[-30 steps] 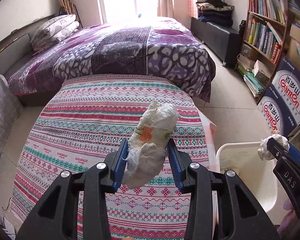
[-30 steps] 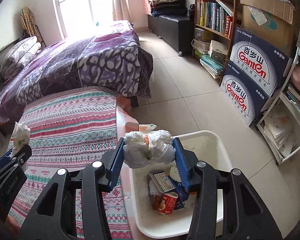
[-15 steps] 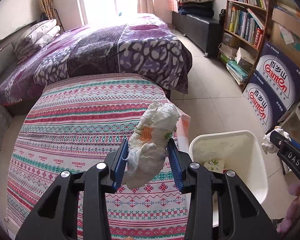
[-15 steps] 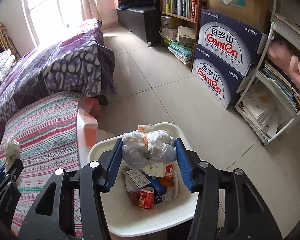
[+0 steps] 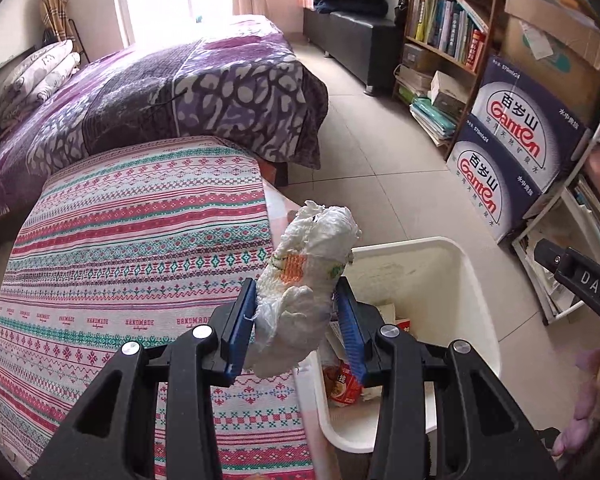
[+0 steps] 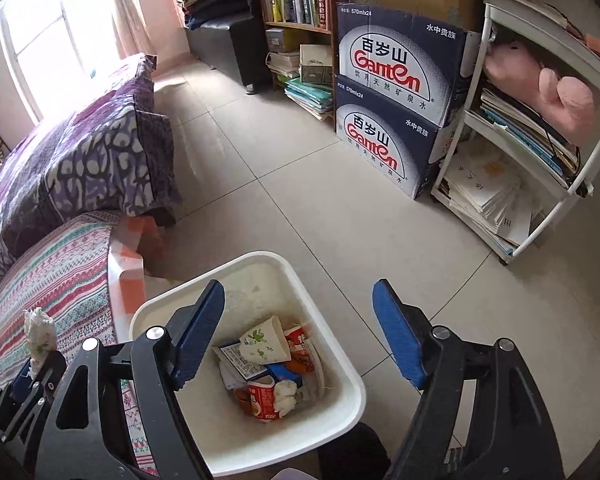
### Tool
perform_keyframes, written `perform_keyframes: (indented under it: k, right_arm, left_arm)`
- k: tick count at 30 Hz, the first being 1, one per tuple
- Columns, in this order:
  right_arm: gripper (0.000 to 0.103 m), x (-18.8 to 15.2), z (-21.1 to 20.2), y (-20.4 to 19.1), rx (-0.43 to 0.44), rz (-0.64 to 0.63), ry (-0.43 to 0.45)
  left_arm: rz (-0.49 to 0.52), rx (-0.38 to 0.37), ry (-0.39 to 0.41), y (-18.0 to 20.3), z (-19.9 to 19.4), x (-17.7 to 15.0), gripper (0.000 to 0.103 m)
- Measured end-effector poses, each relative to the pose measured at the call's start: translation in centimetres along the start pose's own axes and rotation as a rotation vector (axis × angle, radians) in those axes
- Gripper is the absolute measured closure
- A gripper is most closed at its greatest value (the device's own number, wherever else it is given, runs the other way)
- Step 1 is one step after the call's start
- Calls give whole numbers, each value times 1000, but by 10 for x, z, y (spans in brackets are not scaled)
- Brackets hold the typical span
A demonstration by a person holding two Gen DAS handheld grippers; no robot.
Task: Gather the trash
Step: 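Carry the tissue over the bin and open the right tool while the left tool carries the bundle, then lower the wrapped tissue bundle into the bin and open the left tool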
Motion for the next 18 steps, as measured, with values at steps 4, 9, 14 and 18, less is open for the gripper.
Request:
perform_keyframes:
  k: [4,9,14,18]
  right_arm:
    - [28,4,-1,13,3,34,-2]
    - [28,6,-6,26,29,74,-1]
    - [25,2,-16,29,43,82,29]
    - [18,-9,-33,24,27,55,94]
  left_arm:
    - [24,-40,-1,17,0,0,62]
    - [78,-199,8,40,-9,-2,55]
    - [116,-211,84,48,-31,-11,31]
    - [100,-199,99,39,-41,-19,25]
Point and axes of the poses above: each gripper's, at about its wrist camera, not at the fingertips, and z roughly the way its jaws point, y to its right, x to its top, the point moved 4 cm from there along z, roughly the way its jaws point, and after that the axes turned 14 degrees about -y, right-handed, at the moved point
